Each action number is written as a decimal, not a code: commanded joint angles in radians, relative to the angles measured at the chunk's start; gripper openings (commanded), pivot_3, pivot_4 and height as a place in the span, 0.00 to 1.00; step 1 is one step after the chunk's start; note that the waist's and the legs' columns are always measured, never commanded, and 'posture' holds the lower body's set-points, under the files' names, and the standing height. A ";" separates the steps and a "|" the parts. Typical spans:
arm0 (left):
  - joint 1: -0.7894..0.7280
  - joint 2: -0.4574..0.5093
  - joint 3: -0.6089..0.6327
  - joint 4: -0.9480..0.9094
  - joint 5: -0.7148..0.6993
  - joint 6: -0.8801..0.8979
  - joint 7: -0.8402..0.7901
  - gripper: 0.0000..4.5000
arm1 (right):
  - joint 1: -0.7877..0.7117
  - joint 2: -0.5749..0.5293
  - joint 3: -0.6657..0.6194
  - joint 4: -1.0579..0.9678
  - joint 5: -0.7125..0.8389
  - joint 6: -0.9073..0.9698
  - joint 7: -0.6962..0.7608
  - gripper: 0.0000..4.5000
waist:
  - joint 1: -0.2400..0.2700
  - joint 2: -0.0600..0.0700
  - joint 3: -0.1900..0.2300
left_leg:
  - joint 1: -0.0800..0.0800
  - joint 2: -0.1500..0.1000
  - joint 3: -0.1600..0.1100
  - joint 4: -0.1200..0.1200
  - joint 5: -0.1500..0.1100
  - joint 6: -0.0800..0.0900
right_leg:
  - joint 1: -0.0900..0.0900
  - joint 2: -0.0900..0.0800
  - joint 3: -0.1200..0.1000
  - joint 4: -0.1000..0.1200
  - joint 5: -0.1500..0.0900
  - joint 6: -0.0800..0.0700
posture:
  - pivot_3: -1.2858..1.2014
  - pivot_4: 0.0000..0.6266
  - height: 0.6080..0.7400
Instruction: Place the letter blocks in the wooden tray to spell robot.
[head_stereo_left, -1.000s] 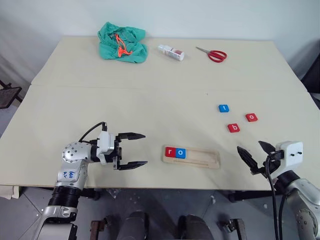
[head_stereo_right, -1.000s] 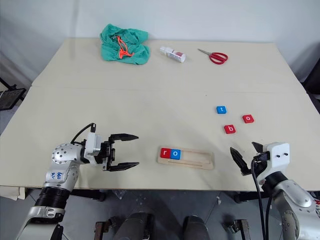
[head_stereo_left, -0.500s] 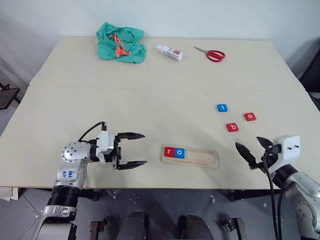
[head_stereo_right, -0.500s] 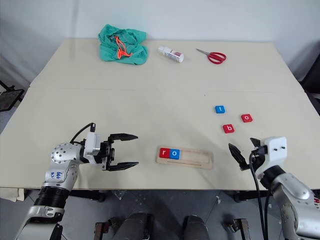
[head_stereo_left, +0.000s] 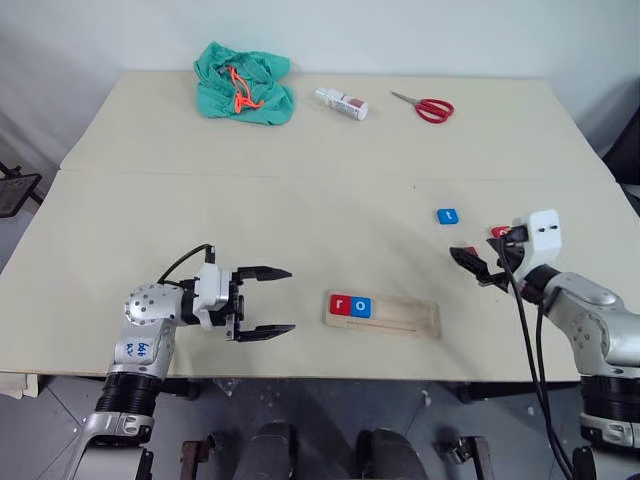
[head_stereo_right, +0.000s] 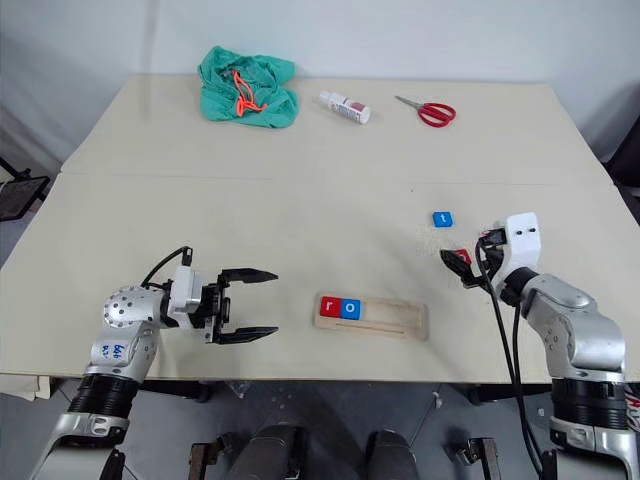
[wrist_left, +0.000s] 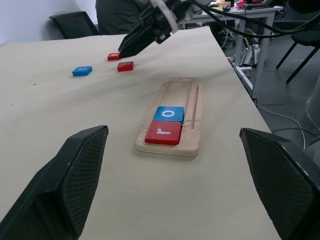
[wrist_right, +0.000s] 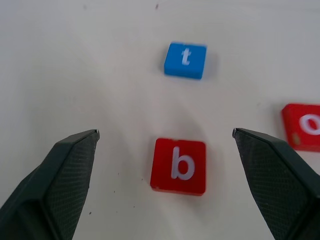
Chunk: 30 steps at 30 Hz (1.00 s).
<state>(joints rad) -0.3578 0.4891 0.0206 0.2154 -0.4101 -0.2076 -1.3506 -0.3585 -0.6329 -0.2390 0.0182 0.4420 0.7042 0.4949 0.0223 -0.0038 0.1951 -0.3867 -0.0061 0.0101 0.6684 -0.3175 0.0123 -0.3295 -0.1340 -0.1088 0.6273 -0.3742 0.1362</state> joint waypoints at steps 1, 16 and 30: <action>0.021 0.002 0.006 -0.055 -0.018 -0.009 0.013 0.99 | -0.032 -0.005 0.015 0.047 -0.033 -0.017 0.003 1.00 | -0.001 0.000 0.000 | 0.000 0.000 0.000 0.000 0.000 0.000 | 0.000 0.000 0.000 0.000 0.000 0.000 | 0.52 0.24 1.00; 0.040 0.011 0.008 -0.069 -0.021 -0.010 0.021 1.00 | 0.008 0.026 0.009 0.057 -0.066 -0.008 -0.030 0.64 | -0.001 0.000 0.000 | 0.000 0.000 0.000 0.000 0.000 0.000 | 0.000 0.000 0.000 0.000 0.000 0.000 | 0.52 0.24 1.00; -0.016 0.017 0.018 0.026 -0.030 -0.029 -0.036 1.00 | 0.258 0.171 -0.114 -0.531 0.062 0.168 -0.215 0.32 | 0.003 0.000 0.000 | -0.001 0.000 -0.003 -0.001 0.000 0.000 | -0.001 0.000 0.000 0.001 0.000 0.000 | 0.52 0.24 1.00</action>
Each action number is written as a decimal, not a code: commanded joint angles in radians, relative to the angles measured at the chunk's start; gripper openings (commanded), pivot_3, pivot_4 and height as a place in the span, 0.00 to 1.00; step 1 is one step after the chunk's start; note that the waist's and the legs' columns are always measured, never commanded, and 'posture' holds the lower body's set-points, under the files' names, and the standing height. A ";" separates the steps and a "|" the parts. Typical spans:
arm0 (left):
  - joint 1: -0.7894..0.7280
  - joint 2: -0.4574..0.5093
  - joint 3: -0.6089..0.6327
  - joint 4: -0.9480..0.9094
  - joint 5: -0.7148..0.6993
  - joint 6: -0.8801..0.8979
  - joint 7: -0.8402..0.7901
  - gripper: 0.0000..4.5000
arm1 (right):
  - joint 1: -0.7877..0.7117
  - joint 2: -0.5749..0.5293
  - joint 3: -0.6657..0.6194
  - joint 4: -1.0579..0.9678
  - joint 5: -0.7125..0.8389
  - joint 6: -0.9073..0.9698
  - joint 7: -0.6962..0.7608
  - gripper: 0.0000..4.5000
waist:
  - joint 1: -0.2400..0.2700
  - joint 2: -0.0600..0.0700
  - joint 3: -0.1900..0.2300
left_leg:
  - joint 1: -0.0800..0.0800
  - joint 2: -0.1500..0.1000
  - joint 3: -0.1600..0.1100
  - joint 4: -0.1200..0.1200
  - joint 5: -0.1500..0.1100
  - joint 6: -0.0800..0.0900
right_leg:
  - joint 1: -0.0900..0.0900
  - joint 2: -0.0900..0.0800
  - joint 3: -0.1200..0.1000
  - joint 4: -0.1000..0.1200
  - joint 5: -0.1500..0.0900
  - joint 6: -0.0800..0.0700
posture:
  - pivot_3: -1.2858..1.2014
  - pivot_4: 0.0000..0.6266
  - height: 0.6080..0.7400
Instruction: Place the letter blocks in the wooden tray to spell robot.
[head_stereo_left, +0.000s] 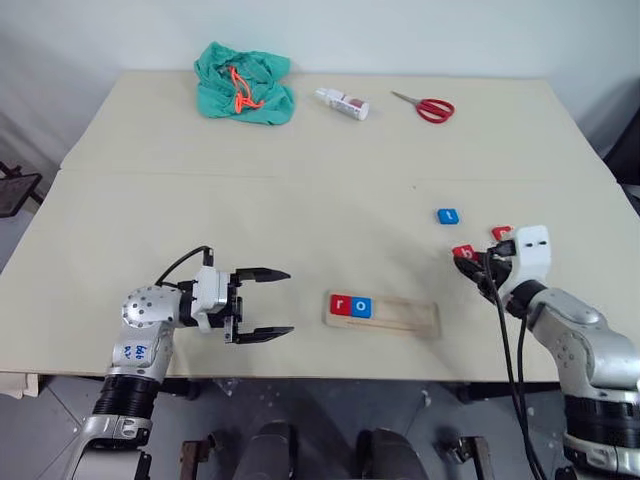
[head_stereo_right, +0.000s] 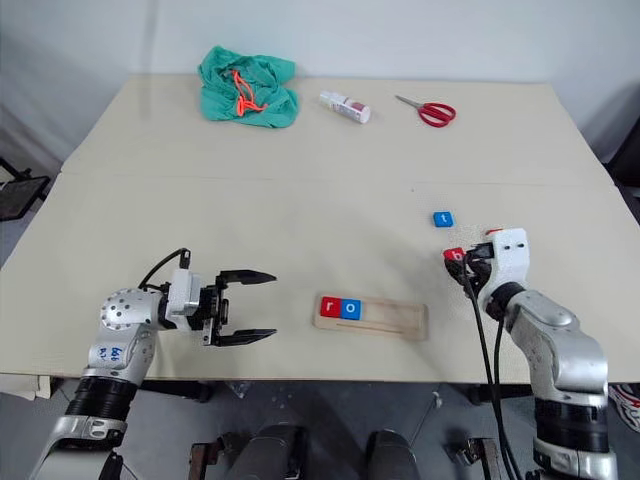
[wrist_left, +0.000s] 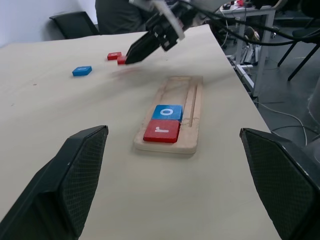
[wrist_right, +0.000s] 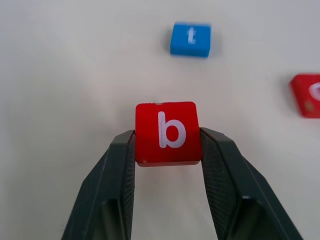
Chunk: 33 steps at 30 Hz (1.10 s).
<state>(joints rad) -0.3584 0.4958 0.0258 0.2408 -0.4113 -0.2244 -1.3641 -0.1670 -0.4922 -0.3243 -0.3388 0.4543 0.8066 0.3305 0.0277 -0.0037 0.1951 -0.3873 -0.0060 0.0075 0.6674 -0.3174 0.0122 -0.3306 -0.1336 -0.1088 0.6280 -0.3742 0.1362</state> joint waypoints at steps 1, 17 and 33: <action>-0.021 0.010 0.011 0.009 -0.033 -0.014 -0.038 1.00 | 0.101 0.054 -0.030 -0.230 0.057 0.088 -0.079 0.32 | -0.004 0.000 0.000 | 0.000 0.000 0.000 0.000 0.000 0.000 | 0.000 0.000 0.000 0.001 0.000 0.000 | 0.52 0.24 1.00; -0.093 0.012 0.016 0.073 -0.060 -0.002 -0.143 1.00 | 0.296 0.189 -0.047 -0.441 0.059 0.195 -0.268 0.32 | -0.007 0.000 0.000 | 0.001 0.000 0.003 0.000 0.000 0.000 | -0.001 0.001 0.003 0.000 0.000 0.000 | 0.52 0.24 1.00; -0.042 0.026 0.027 -0.010 -0.078 0.036 -0.102 1.00 | 0.340 0.063 -0.050 -0.405 0.058 0.095 -0.104 0.99 | -0.007 0.000 0.000 | 0.001 0.000 0.004 0.000 0.000 0.000 | -0.001 0.001 0.004 0.000 0.000 0.000 | 0.52 0.24 1.00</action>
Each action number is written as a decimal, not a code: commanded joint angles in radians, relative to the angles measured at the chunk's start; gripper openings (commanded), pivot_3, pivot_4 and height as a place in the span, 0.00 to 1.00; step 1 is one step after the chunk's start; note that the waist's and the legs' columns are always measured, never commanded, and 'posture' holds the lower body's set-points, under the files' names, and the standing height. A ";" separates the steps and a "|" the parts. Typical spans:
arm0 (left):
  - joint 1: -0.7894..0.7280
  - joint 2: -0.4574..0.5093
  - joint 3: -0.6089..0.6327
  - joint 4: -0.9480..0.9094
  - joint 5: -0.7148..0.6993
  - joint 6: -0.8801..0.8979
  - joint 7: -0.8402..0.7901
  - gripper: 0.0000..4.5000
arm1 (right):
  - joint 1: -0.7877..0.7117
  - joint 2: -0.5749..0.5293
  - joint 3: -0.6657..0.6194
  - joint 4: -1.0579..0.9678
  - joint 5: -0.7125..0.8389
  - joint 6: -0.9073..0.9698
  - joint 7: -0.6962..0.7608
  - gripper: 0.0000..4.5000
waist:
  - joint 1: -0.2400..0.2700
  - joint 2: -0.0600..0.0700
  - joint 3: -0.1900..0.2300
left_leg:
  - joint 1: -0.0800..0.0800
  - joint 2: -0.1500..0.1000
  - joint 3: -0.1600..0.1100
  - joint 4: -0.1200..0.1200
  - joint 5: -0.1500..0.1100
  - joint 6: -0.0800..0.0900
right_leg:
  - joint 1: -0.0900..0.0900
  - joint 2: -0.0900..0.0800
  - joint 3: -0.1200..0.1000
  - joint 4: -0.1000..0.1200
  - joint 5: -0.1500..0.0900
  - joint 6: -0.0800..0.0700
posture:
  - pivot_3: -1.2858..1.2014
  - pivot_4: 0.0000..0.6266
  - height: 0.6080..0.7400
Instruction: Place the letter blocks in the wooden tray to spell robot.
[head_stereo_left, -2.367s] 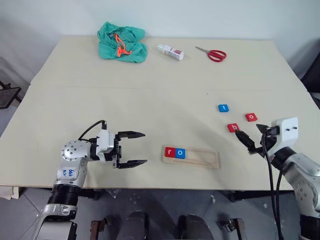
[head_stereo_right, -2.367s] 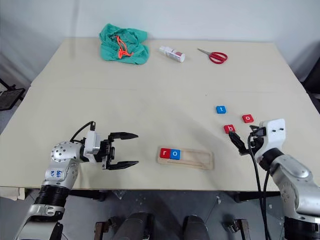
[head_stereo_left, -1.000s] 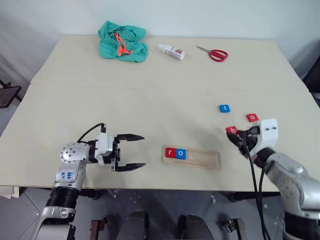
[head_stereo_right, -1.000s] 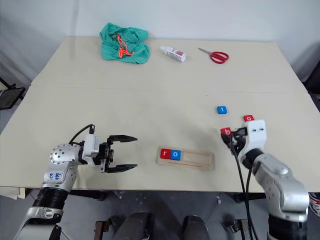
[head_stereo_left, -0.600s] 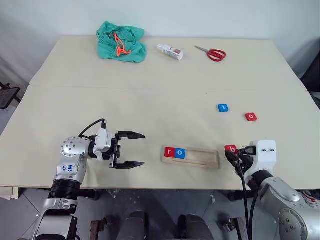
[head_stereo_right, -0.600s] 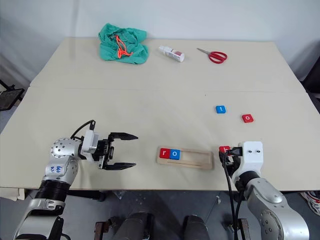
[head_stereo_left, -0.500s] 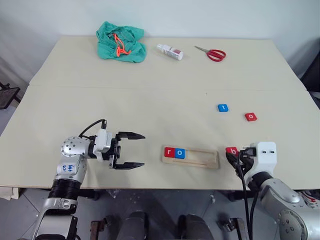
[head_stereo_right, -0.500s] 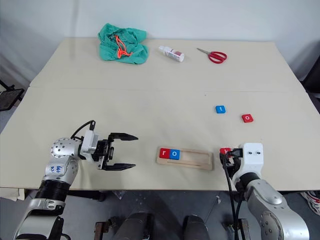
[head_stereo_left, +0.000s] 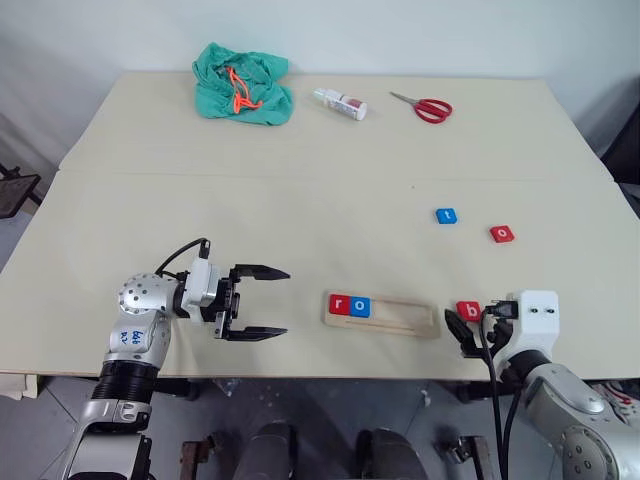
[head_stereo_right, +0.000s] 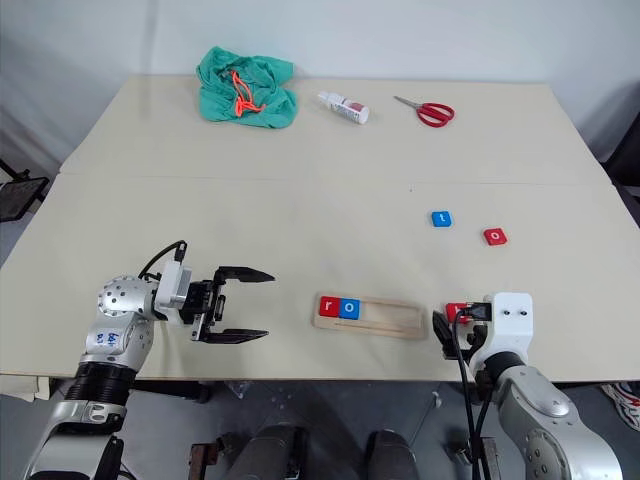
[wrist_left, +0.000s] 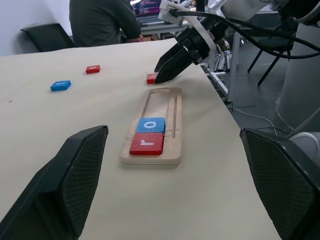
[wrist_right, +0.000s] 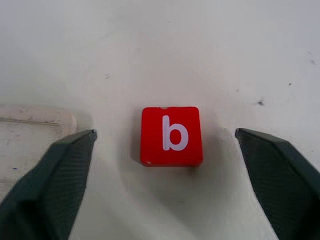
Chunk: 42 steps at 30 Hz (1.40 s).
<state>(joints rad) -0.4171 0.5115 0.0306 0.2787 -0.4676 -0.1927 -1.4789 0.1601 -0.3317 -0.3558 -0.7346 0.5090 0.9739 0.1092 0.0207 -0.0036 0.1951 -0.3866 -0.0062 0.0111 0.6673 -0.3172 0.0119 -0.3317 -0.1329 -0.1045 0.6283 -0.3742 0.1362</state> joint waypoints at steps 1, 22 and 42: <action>0.019 0.010 0.022 -0.051 -0.022 0.006 0.015 1.00 | 0.018 -0.128 -0.021 -0.001 0.004 -0.095 0.157 0.99 | 0.000 0.000 0.000 | 0.000 0.000 0.000 0.000 0.000 0.000 | 0.000 0.000 0.000 0.000 0.000 0.000 | 0.52 0.24 1.00; 0.094 0.018 0.031 -0.138 -0.023 0.009 0.073 1.00 | -0.330 -0.726 0.256 0.781 -0.209 -0.767 1.136 0.99 | 0.000 0.000 0.000 | 0.000 0.001 0.002 0.001 0.000 0.001 | 0.001 -0.001 -0.002 -0.002 0.000 0.000 | 0.52 0.24 1.00; 0.160 0.069 0.073 -0.184 -0.038 0.005 0.093 1.00 | -0.531 -0.674 0.409 0.988 -0.326 -0.854 1.222 0.72 | 0.002 0.000 0.000 | -0.001 0.001 0.000 0.004 0.000 0.001 | 0.002 -0.001 -0.003 -0.002 0.000 0.000 | 0.52 0.24 1.00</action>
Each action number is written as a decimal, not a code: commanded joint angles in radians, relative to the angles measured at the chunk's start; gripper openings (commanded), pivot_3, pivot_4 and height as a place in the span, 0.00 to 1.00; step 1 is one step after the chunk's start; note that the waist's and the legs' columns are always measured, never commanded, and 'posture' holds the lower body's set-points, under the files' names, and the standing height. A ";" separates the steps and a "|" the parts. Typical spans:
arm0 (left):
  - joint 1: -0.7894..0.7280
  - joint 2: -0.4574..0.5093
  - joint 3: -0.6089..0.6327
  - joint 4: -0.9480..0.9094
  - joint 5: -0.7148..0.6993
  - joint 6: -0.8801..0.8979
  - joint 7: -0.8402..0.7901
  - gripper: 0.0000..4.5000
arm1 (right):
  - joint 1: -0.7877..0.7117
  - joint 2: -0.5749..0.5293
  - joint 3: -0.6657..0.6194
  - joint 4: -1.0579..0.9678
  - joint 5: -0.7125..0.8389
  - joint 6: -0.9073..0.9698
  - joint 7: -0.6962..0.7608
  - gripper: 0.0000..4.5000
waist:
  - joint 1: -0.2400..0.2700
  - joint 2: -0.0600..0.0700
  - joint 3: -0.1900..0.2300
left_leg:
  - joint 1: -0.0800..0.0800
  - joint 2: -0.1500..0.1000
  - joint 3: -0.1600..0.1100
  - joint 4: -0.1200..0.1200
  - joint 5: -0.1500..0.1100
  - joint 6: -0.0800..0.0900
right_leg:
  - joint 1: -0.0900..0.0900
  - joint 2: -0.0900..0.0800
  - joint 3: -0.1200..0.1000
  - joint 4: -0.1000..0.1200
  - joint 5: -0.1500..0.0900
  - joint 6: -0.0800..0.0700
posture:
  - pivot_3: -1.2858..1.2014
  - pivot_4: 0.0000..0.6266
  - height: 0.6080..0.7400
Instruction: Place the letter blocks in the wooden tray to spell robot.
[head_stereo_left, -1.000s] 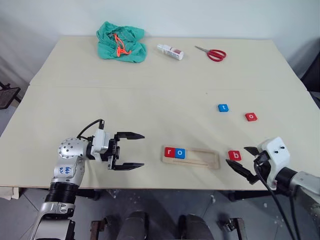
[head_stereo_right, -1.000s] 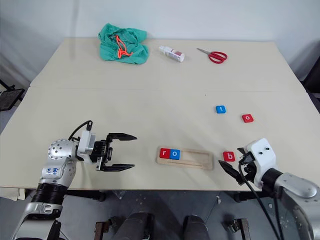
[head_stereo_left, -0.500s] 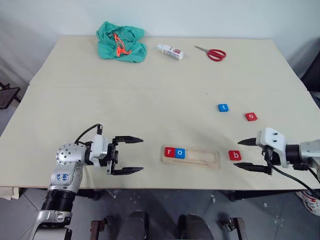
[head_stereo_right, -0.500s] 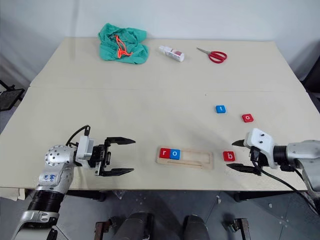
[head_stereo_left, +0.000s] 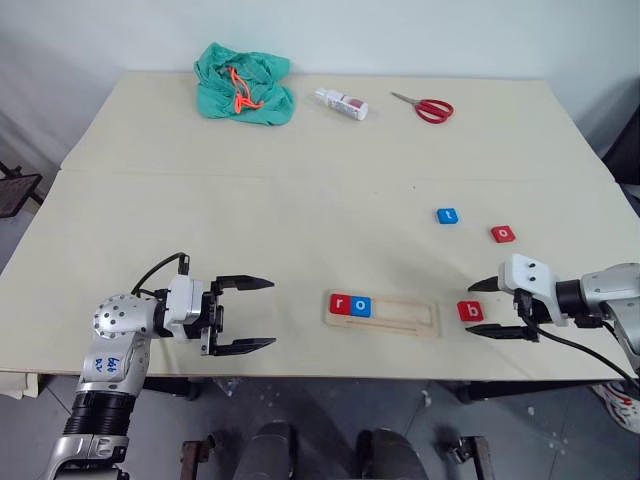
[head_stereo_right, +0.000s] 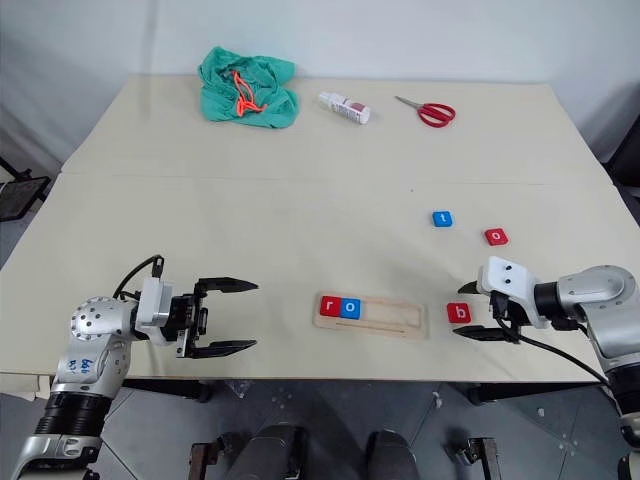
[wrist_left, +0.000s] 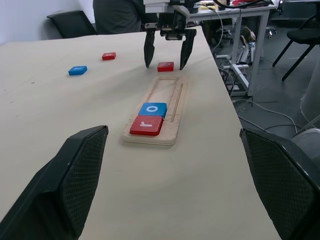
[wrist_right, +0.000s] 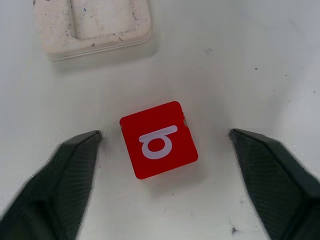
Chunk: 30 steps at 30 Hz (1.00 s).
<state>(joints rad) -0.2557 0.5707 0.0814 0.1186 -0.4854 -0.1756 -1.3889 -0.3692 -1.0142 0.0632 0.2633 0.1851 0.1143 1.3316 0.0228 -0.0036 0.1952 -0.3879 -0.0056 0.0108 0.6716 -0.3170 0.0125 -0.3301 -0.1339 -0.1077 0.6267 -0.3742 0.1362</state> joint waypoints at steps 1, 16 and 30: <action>-0.003 0.009 0.022 -0.022 -0.020 -0.012 0.004 1.00 | 0.000 0.008 -0.010 -0.012 -0.002 0.004 -0.001 0.65 | 0.000 0.000 0.000 | 0.000 0.000 0.000 0.000 0.000 0.000 | 0.000 0.000 0.000 0.000 0.000 0.000 | 0.52 0.24 1.00; -0.060 -0.004 0.010 0.087 -0.001 -0.063 -0.023 1.00 | -0.051 0.037 -0.076 -0.389 0.188 0.429 -0.121 0.32 | 0.000 0.000 0.000 | 0.000 0.000 -0.001 0.000 0.000 0.000 | 0.000 0.000 0.000 0.000 0.000 0.000 | 0.52 0.24 1.00; -0.098 -0.023 -0.014 0.144 0.018 -0.101 -0.032 1.00 | -0.164 0.182 0.147 -0.515 0.154 0.601 -0.217 0.32 | -0.001 0.000 0.000 | -0.001 -0.001 -0.002 0.000 0.000 0.000 | -0.001 0.000 -0.001 0.001 0.000 0.000 | 0.52 0.24 1.00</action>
<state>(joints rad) -0.3534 0.5515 0.0656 0.2874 -0.4628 -0.2656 -1.4257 -0.5221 -0.8418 0.1966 -0.2336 0.3502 0.7255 1.1082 0.0222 -0.0033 0.1955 -0.3892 -0.0061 0.0087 0.6720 -0.3171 0.0126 -0.3307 -0.1339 -0.1083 0.6272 -0.3742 0.1362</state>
